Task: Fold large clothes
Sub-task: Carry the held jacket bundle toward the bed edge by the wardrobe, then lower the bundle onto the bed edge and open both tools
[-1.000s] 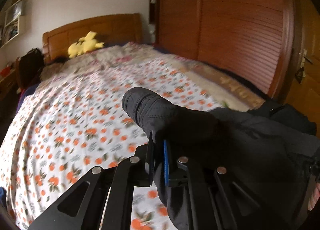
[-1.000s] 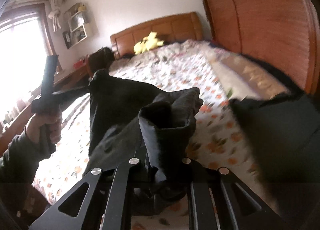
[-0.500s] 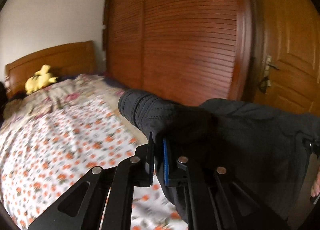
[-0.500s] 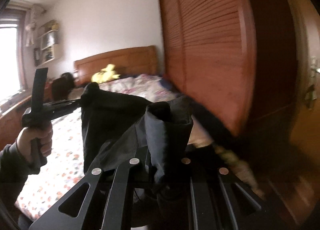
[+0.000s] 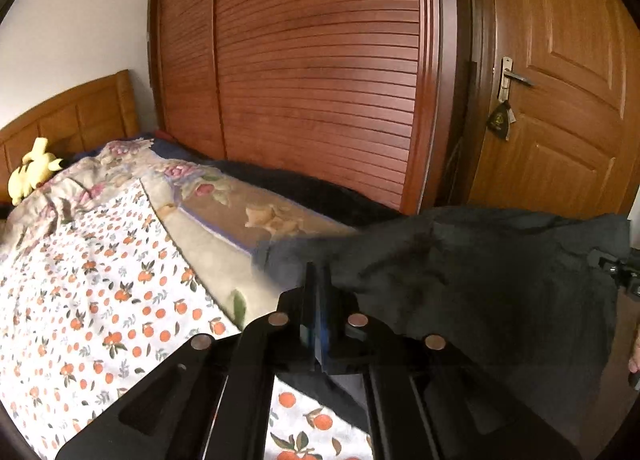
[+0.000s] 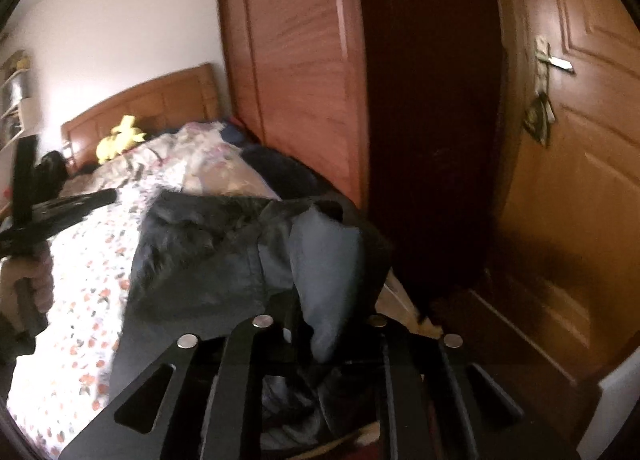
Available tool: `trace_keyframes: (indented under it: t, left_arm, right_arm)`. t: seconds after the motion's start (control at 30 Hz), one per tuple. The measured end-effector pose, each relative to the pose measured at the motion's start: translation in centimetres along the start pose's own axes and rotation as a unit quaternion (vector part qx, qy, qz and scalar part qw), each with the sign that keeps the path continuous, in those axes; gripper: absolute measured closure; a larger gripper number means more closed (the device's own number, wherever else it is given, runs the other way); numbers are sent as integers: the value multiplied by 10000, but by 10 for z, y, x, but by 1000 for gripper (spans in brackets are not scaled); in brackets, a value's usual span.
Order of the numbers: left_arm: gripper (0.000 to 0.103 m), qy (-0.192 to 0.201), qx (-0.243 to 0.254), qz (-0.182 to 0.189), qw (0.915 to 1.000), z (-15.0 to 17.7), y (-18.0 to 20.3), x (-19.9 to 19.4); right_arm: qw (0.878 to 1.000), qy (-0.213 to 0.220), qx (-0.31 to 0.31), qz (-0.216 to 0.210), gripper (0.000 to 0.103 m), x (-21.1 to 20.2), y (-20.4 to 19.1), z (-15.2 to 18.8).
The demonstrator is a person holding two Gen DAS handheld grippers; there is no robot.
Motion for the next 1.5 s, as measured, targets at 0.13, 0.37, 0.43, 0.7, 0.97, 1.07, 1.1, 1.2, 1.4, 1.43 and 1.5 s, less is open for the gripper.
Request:
trace_keyframes:
  t: [0.13, 0.37, 0.43, 0.7, 0.97, 1.07, 1.1, 1.2, 1.4, 1.43, 1.5]
  left_arm:
    - [102, -28, -68, 19, 10000, 16, -12, -19]
    - [102, 128, 3, -2, 9999, 26, -11, -63]
    - [102, 181, 37, -14, 9998, 27, -9, -75]
    - [101, 234, 127, -89, 9996, 38, 0, -111]
    - [100, 268, 101, -190, 9994, 59, -2, -158]
    - [87, 289, 39, -243, 9993, 69, -6, -175]
    - [76, 296, 4, -268, 9992, 73, -7, -182]
    - [46, 308, -24, -520, 9982, 85, -14, -200]
    - [4, 480, -123, -886, 9948, 105, -26, -248]
    - [3, 519, -167, -943, 9940, 110, -29, -259]
    - [3, 525, -229, -1085, 9924, 119, -35, -275]
  right_arm:
    - [9995, 111, 100, 277, 55, -5, 12, 2]
    - [9977, 548, -59, 402, 55, -40, 15, -16]
    - [9971, 673, -132, 339, 55, -47, 10, -27]
    - [9960, 488, -743, -108, 55, -28, -46, -36]
    - [9978, -314, -509, 288, 55, 30, -19, -4]
    - [9965, -545, -471, 413, 55, 45, -10, 16]
    - [9961, -574, -464, 477, 55, 47, -8, 22]
    - [9968, -507, -351, 512, 55, 41, -5, 26]
    - [9980, -119, -472, 413, 48, 1, -29, 12]
    - [9979, -34, -533, 374, 44, -7, -37, 9]
    - [9975, 118, -662, 203, 40, -24, -61, 7]
Point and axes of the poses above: each gripper's, at about its wrist camera, not at the fingertips, and x roughly the way its jaws point, y to its right, z to its underside, the point moved 10 cm from there along x, roughly the way its jaws point, and after that the axes turned 4 degrees about z, right-handed, at the moved point
